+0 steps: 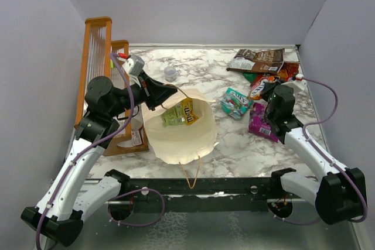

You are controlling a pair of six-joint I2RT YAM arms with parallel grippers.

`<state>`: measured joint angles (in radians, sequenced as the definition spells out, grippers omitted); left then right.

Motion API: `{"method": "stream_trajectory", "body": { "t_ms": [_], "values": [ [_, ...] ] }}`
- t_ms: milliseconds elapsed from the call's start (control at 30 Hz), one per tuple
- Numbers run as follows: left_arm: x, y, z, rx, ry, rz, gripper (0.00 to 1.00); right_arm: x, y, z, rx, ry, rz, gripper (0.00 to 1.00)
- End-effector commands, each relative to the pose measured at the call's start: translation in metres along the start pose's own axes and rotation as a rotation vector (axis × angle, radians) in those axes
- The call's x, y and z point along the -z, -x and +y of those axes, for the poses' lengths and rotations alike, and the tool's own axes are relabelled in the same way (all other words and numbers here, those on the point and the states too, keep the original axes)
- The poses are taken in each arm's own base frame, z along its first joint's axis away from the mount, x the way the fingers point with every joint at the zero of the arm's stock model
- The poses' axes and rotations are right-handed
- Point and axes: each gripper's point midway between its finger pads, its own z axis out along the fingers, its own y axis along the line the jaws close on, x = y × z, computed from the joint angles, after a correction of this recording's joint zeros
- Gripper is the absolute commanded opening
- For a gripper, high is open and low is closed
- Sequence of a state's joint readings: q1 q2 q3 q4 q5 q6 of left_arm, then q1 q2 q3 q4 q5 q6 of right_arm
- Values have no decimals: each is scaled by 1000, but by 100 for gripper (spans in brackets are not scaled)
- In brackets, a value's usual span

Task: Take the snacks out of the paper bag
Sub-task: Place the snack at the center of the board.

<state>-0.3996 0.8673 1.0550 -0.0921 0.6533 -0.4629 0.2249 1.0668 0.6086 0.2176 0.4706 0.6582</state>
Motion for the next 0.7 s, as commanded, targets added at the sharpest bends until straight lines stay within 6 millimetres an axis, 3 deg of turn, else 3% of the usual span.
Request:
{"method": "stream_trajectory", "body": {
  "t_ms": [0,233,400,500,667],
  "values": [
    [6,19,-14,-24,-19,-50,0,-2,-1,-36,-169,-131,-106,2],
    [6,16,-14,-26,-22,-41,0,27,-56,-113,-242,-343,-48,2],
    [5,14,-12,-31,-26,-34,0,49,-83,-147,-297,-417,-33,8],
    [5,12,-13,-27,-34,-33,0,55,-87,-155,-315,-426,-33,9],
    [4,12,-12,-31,-31,-24,0,51,-72,-147,-259,-407,-52,12]
  ]
}}
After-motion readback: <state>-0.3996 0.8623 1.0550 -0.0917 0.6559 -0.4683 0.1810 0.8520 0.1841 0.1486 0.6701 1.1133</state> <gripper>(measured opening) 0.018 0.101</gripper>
